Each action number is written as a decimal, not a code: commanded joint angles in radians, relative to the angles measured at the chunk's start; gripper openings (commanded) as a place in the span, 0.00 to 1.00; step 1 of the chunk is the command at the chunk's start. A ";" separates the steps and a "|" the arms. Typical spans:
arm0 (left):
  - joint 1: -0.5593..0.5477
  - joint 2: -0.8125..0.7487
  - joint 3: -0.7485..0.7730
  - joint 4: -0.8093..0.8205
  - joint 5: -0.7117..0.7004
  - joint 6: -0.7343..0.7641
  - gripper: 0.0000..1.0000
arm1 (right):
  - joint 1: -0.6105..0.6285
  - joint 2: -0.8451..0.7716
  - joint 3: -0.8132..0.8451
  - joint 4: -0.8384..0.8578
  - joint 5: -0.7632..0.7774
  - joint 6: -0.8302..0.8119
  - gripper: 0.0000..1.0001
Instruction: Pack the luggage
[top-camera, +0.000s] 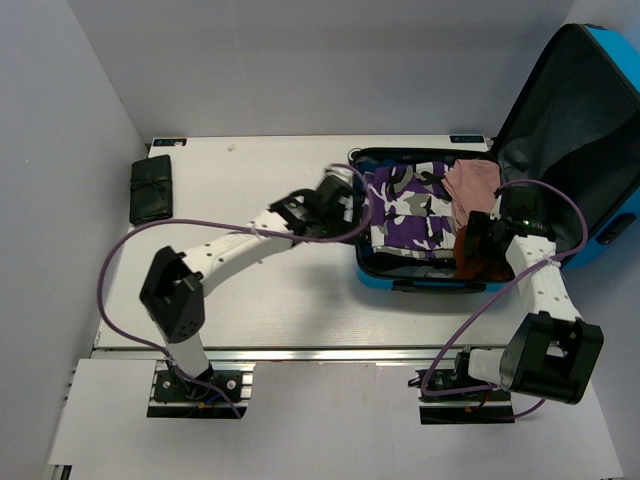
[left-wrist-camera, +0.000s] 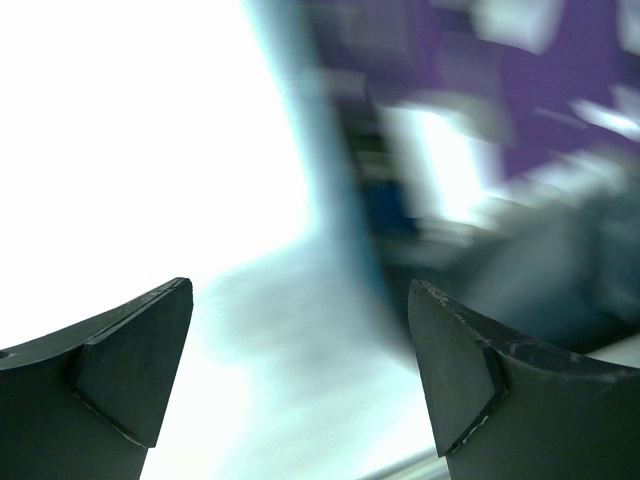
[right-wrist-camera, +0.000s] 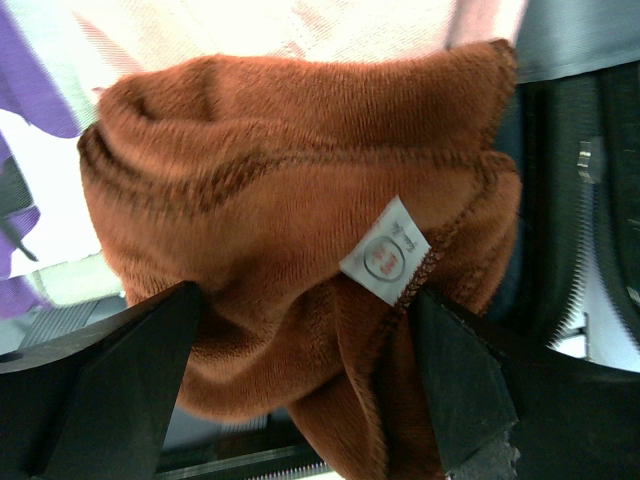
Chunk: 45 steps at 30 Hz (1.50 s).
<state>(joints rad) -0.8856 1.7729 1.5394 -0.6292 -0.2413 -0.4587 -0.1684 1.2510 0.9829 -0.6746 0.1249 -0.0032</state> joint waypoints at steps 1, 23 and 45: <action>0.123 -0.153 -0.077 -0.010 -0.139 -0.026 0.98 | 0.006 0.040 -0.039 0.090 0.018 0.021 0.89; 0.885 0.088 0.146 -0.030 -0.113 0.041 0.98 | 0.010 -0.099 0.279 0.014 -0.229 -0.053 0.89; 1.071 0.428 0.271 0.250 -0.285 0.055 0.98 | 0.147 0.004 0.286 0.026 -0.334 -0.070 0.89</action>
<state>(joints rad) 0.1791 2.2623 1.8397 -0.4484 -0.4629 -0.4114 -0.0319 1.2438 1.2533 -0.6689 -0.1978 -0.0792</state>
